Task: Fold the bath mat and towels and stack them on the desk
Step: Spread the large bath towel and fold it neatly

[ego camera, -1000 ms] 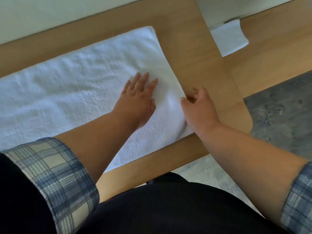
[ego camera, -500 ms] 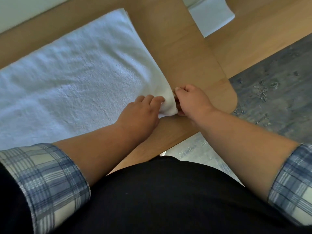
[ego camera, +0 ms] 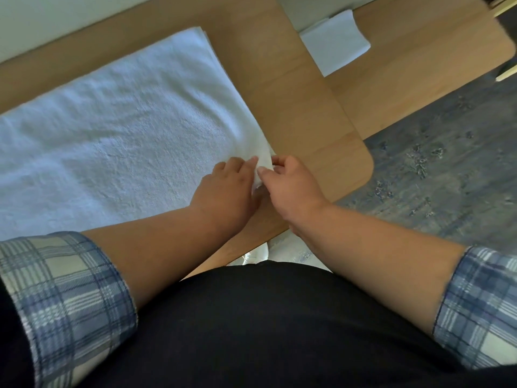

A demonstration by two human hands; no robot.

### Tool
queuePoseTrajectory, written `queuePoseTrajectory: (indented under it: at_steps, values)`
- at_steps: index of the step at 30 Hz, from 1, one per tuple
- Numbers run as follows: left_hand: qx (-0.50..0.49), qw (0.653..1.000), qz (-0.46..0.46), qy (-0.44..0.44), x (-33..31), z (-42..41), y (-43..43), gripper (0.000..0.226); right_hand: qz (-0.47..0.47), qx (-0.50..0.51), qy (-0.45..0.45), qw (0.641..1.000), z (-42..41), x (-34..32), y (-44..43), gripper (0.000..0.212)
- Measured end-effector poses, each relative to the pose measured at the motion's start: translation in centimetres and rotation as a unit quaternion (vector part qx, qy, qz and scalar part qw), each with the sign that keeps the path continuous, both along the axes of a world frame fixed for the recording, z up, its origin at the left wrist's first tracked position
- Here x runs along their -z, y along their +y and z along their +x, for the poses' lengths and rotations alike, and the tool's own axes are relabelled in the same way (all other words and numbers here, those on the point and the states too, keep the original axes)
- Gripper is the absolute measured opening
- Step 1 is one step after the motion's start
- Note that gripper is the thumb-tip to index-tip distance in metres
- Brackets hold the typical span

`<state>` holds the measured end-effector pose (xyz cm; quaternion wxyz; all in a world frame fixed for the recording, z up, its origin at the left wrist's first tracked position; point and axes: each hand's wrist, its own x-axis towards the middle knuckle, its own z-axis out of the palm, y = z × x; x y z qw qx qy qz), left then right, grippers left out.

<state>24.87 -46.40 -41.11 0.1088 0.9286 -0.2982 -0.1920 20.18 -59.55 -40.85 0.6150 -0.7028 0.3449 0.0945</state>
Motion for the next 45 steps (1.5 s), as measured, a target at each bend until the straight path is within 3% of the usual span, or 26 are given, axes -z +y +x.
queuePoseTrajectory:
  at_steps: [2,6,9,13,15,20,22,25,27,29,31,33,35,37,39,41,43,45]
  values:
    - [-0.078,0.991,-0.095,0.062,-0.7,0.7,0.4,0.017,0.035,0.021,-0.051,0.998,0.2,-0.4,0.5,0.003]
    - [-0.219,0.960,-0.167,0.045,-2.0,1.3,2.3,0.018,-0.017,0.149,-0.026,0.988,1.4,-0.4,-1.4,0.015]
    - [-0.309,0.928,-0.196,0.073,-2.3,1.5,3.1,0.016,-0.105,-0.014,0.031,0.994,1.8,0.7,-3.4,0.016]
    - [-0.315,0.920,-0.187,0.138,-2.0,1.7,3.4,0.015,-0.195,-0.206,0.061,0.957,2.0,1.2,-3.3,0.045]
    - [-0.318,0.917,-0.185,0.154,-1.9,1.8,3.5,0.015,-0.212,-0.246,0.063,0.944,2.3,1.3,-2.9,0.049]
    - [-0.317,0.915,-0.178,0.175,-1.9,2.1,3.9,0.014,-0.224,-0.254,0.067,0.939,3.0,0.8,-2.8,0.012]
    - [-0.321,0.912,-0.181,0.182,-1.8,2.0,4.0,0.013,-0.216,-0.237,0.068,0.945,3.3,0.2,-2.7,0.009]
    - [-0.334,0.903,-0.189,0.194,-1.8,1.8,4.1,0.012,-0.107,-0.166,0.102,0.975,3.9,-0.4,-2.0,0.009]
    - [-0.331,0.903,-0.190,0.198,-1.8,1.7,4.2,0.013,0.002,-0.081,0.119,0.990,4.5,-0.4,-1.7,0.010]
    - [-0.323,0.905,-0.190,0.202,-1.9,1.6,4.1,0.014,0.040,-0.001,0.110,0.993,4.8,-0.3,-2.0,0.017]
    - [-0.309,0.912,-0.182,0.201,-2.0,1.6,4.0,0.014,-0.079,-0.042,0.086,0.992,4.6,0.4,-3.2,0.019]
    - [-0.272,0.930,-0.163,0.185,-2.2,1.5,3.7,0.015,-0.214,-0.143,0.060,0.965,3.8,0.9,-4.3,0.013]
    - [-0.191,0.959,-0.143,0.152,-2.4,1.3,3.1,0.015,-0.250,-0.154,0.035,0.955,3.3,1.2,-4.8,0.007]
    - [-0.112,0.977,-0.135,0.119,-2.2,1.1,2.1,0.017,-0.252,-0.096,0.004,0.963,3.1,0.9,-4.8,0.009]
    - [-0.070,0.986,-0.097,0.117,-1.6,1.0,0.9,0.026,-0.174,-0.062,0.011,0.983,3.3,0.3,-4.2,0.038]
    - [-0.033,0.990,-0.033,0.136,-1.1,0.8,0.1,0.055,0.001,-0.050,0.078,0.996,3.7,-0.3,-3.5,0.067]
    - [0.004,0.990,-0.028,0.137,-0.6,0.5,0.0,0.069,0.076,-0.057,0.142,0.985,4.1,-0.3,-3.4,0.070]
    - [-0.012,0.989,-0.084,0.123,-0.6,0.6,0.6,0.063,0.047,-0.083,0.165,0.982,4.9,0.1,-3.8,0.067]
